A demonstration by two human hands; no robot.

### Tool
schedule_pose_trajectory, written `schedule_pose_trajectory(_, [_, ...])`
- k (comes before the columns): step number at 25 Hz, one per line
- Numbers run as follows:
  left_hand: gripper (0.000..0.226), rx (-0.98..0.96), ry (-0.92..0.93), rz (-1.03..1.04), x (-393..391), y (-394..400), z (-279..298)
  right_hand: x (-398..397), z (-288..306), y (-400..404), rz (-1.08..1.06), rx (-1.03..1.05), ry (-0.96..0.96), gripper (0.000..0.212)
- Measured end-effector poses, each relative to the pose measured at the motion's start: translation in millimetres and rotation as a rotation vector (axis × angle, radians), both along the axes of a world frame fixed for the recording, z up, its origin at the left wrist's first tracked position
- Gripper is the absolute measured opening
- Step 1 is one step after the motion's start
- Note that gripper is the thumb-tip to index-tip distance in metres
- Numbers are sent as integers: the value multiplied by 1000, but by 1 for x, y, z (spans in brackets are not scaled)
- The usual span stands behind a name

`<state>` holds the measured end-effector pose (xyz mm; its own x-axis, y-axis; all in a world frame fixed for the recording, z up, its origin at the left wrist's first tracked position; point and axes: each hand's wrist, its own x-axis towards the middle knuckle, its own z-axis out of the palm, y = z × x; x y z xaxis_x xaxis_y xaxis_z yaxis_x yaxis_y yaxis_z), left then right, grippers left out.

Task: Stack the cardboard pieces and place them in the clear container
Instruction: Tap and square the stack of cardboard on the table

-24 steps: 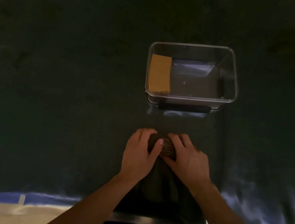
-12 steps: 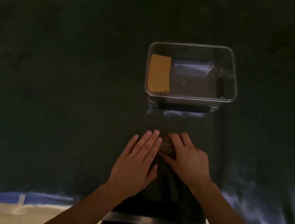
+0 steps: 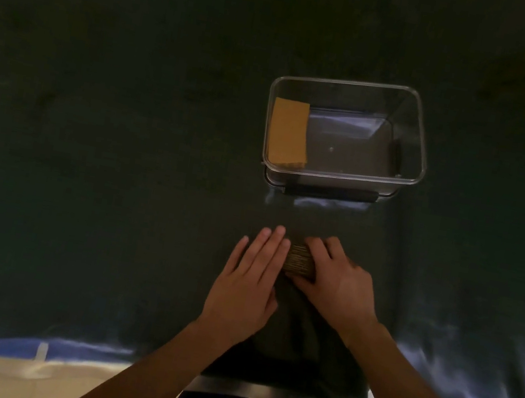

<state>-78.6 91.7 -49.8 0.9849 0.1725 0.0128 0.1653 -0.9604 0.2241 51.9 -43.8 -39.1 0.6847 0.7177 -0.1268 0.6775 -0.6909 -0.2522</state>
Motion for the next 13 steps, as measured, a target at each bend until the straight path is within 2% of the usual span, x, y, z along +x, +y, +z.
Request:
schedule_pose_trajectory(2, [86, -45, -1, -25, -1, 3, -3, -1, 0, 0, -11, 0, -7, 55])
schedule_pose_trajectory(4, [83, -287, -100, 6, -2, 9, -2, -1, 0, 0, -19, 12, 2, 54])
schedule_pose_trajectory(5, [82, -494, -176, 94, -2, 15, -2, -1, 0, 0, -18, 15, 5, 54])
schedule_pose_trajectory(7, [80, -891, -372, 397, -5, 28, -5, 0, 1, -1, -16, 19, 1, 53])
schedule_pose_trajectory(9, [78, -1137, -497, 674, -7, 30, -7, 0, 1, 0, -18, 19, -7, 53])
schedule_pose_trajectory(11, [78, -1261, -482, 766, -5, 14, -6, -2, 1, 1, -21, 14, -9, 53])
schedule_pose_trajectory(13, [78, -1413, -323, 662, -2, -8, -2, -2, 1, 0, -24, 11, -4, 53])
